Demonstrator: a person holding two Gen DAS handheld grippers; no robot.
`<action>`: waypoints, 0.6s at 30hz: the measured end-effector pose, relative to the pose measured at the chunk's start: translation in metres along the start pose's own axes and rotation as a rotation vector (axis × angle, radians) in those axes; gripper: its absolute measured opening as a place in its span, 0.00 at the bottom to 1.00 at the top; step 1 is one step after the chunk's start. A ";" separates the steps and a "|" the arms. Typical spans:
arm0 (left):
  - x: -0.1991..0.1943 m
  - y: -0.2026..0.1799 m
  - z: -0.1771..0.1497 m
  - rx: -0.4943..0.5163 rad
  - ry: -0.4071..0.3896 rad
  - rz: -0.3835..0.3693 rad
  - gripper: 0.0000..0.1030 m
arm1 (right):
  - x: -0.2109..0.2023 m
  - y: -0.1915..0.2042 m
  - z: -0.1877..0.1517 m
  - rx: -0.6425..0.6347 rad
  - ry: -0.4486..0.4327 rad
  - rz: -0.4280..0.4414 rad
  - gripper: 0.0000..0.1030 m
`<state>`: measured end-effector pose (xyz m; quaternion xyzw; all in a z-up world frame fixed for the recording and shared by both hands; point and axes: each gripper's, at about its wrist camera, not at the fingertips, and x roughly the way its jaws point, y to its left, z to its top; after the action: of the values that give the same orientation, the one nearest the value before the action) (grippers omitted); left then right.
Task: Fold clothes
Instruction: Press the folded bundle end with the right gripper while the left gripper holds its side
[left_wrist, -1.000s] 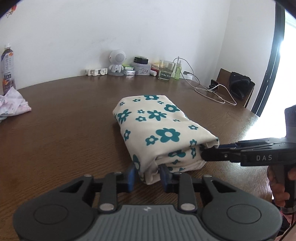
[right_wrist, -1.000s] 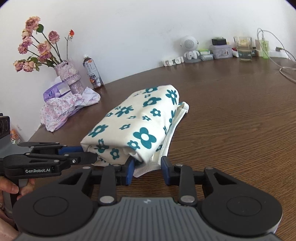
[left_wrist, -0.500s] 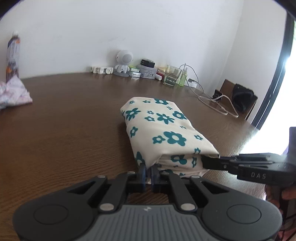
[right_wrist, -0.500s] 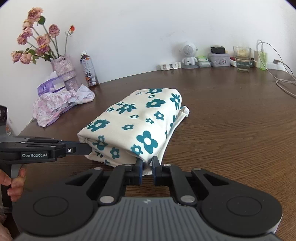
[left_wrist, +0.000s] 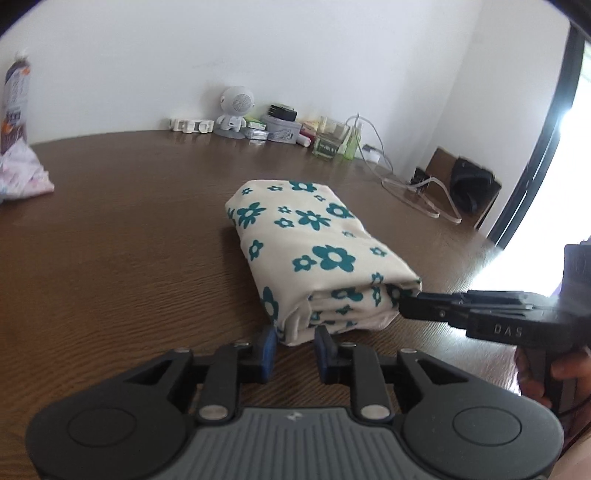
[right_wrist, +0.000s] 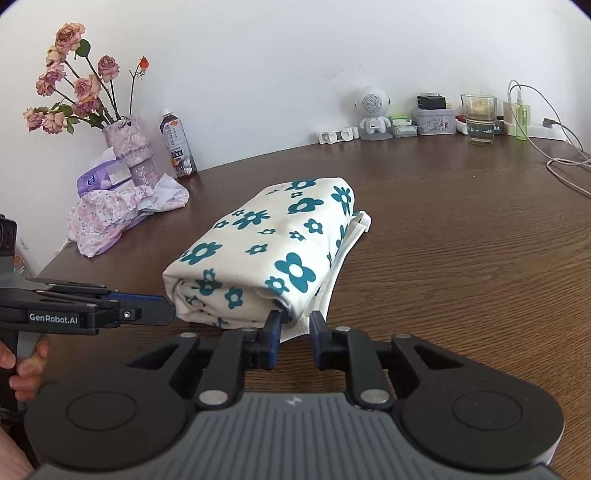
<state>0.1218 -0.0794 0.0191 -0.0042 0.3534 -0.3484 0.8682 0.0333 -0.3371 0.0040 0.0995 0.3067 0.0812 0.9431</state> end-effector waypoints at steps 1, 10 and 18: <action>0.002 -0.002 0.001 0.026 0.010 0.018 0.23 | 0.003 0.001 -0.001 -0.004 0.008 0.001 0.19; 0.019 -0.006 0.005 0.068 -0.009 0.042 0.23 | 0.006 0.003 -0.002 0.007 -0.035 -0.009 0.24; 0.022 0.004 0.004 -0.025 -0.043 -0.002 0.05 | 0.009 0.001 -0.002 0.002 -0.047 -0.031 0.08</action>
<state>0.1381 -0.0906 0.0072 -0.0230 0.3389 -0.3445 0.8752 0.0393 -0.3341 -0.0025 0.0974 0.2860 0.0641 0.9511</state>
